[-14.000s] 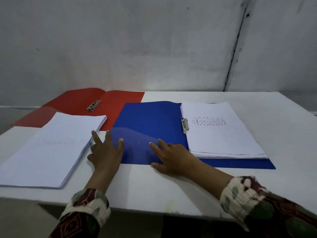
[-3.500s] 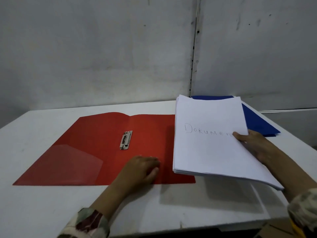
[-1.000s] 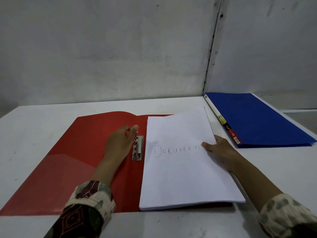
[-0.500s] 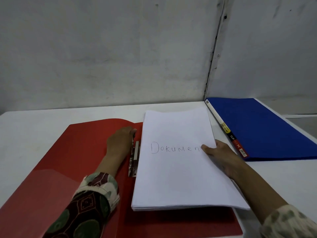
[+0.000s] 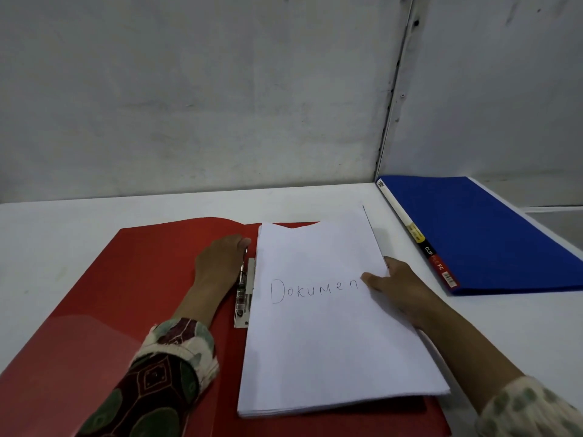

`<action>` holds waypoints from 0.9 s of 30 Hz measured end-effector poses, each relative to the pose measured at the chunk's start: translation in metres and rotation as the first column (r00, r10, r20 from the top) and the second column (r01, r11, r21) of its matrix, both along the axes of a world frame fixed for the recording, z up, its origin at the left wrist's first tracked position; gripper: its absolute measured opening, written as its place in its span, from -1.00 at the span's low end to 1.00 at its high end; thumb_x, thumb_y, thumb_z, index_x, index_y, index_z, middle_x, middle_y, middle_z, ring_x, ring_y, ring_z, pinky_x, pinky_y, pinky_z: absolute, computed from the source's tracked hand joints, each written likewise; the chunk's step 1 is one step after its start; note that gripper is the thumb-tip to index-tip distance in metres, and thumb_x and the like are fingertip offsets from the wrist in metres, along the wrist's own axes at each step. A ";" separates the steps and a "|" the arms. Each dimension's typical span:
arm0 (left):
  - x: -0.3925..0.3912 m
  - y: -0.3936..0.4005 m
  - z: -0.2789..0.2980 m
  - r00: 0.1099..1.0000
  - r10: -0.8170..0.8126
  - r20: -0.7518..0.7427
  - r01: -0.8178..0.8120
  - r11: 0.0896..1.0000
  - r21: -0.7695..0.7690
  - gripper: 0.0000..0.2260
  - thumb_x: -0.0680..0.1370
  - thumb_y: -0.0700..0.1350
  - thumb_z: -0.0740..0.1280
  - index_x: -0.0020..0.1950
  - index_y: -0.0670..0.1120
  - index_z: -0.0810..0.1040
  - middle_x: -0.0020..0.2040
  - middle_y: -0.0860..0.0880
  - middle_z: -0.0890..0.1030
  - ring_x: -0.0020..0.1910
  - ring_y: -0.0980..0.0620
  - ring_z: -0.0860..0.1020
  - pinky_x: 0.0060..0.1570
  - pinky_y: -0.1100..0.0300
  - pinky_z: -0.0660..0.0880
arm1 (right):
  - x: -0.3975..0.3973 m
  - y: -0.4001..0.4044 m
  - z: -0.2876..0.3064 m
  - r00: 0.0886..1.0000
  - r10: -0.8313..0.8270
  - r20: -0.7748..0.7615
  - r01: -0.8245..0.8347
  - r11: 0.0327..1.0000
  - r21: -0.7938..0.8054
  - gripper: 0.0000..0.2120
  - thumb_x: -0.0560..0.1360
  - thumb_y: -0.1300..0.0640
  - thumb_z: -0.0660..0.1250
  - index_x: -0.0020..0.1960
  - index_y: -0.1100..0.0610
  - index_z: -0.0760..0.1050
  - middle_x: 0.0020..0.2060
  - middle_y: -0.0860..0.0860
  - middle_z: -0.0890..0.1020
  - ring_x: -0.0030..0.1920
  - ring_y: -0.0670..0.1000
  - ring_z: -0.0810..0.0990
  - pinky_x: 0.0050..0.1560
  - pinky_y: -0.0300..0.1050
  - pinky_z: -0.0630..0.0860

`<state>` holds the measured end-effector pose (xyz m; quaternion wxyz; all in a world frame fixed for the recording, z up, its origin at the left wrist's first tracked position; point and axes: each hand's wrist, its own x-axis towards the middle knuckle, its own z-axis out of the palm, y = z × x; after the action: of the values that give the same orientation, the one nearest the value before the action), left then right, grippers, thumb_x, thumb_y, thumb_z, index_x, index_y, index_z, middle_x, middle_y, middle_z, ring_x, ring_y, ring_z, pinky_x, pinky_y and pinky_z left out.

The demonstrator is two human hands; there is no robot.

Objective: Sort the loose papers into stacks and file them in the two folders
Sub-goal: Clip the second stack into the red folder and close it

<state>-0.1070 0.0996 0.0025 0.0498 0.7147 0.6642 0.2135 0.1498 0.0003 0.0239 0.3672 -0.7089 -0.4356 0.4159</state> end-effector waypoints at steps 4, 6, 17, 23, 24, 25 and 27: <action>-0.001 -0.005 0.003 0.998 -0.008 0.055 0.007 0.999 0.031 -0.67 0.62 0.00 0.08 -0.29 -0.12 0.33 -0.19 -0.15 0.55 -0.18 -0.16 0.46 -0.26 0.12 0.27 | -0.006 -0.001 0.003 0.995 0.009 -0.097 -0.010 1.000 -0.006 -0.81 0.54 0.21 0.27 0.15 0.16 0.46 -0.04 0.05 0.59 -0.14 -0.01 0.57 -0.15 -0.20 0.47; -0.004 -0.007 0.005 0.995 -0.013 0.094 0.010 1.000 0.026 -0.68 0.61 -0.02 0.10 -0.30 -0.13 0.33 -0.26 -0.10 0.49 -0.22 -0.13 0.42 -0.28 0.12 0.26 | -0.009 0.001 0.001 0.995 0.012 -0.097 -0.013 1.000 -0.014 -0.76 0.54 0.21 0.28 0.20 0.20 0.46 -0.01 0.07 0.59 -0.07 0.06 0.57 -0.04 -0.15 0.46; -0.020 -0.027 0.018 0.914 -0.175 0.366 0.145 0.983 0.109 -0.76 0.58 -0.13 0.22 -0.27 -0.14 0.49 -0.40 0.05 0.47 -0.37 0.08 0.41 -0.34 0.42 0.30 | -0.014 0.007 -0.007 0.990 0.054 0.129 -0.058 0.998 0.029 -0.65 0.53 0.11 0.28 0.27 0.21 0.39 0.16 0.09 0.56 0.03 0.04 0.50 0.00 -0.18 0.39; -0.031 -0.053 0.024 0.890 -0.201 0.410 0.172 0.979 0.107 -0.79 0.56 -0.15 0.26 -0.18 -0.24 0.58 -0.40 0.01 0.51 -0.43 0.20 0.45 -0.34 0.46 0.34 | -0.015 0.007 -0.004 0.992 0.053 0.114 -0.058 0.998 0.035 -0.62 0.54 0.09 0.26 0.30 0.23 0.36 0.20 0.12 0.53 0.07 0.06 0.49 0.05 -0.14 0.40; -0.033 -0.057 0.024 0.885 -0.196 0.422 0.167 0.980 0.106 -0.79 0.56 -0.15 0.26 -0.17 -0.24 0.59 -0.40 0.00 0.51 -0.42 0.24 0.46 -0.35 0.47 0.34 | -0.016 0.007 -0.004 0.991 0.050 0.124 -0.054 0.998 0.034 -0.61 0.54 0.09 0.26 0.31 0.23 0.36 0.20 0.12 0.53 0.06 0.06 0.49 0.05 -0.14 0.40; -0.034 -0.061 0.023 0.879 -0.191 0.437 0.161 0.981 0.104 -0.79 0.55 -0.15 0.27 -0.17 -0.24 0.59 -0.40 -0.01 0.52 -0.42 0.24 0.46 -0.35 0.48 0.34 | -0.016 0.007 -0.004 0.991 0.042 0.130 -0.047 0.998 0.032 -0.61 0.54 0.09 0.26 0.31 0.24 0.35 0.20 0.13 0.53 0.09 0.08 0.50 0.06 -0.13 0.41; -0.034 -0.068 0.023 0.875 -0.178 0.450 0.147 0.984 0.103 -0.80 0.55 -0.13 0.27 -0.16 -0.22 0.59 -0.38 0.00 0.53 -0.43 0.19 0.46 -0.36 0.49 0.34 | -0.018 0.007 -0.005 0.990 0.026 0.136 -0.030 0.999 0.028 -0.61 0.54 0.09 0.27 0.30 0.24 0.35 0.20 0.15 0.53 0.16 0.14 0.52 0.09 -0.10 0.44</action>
<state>-0.1414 0.0313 0.0259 0.1989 0.6988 0.5640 0.3925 0.1321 0.0069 0.0193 0.3414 -0.7239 -0.4755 0.3651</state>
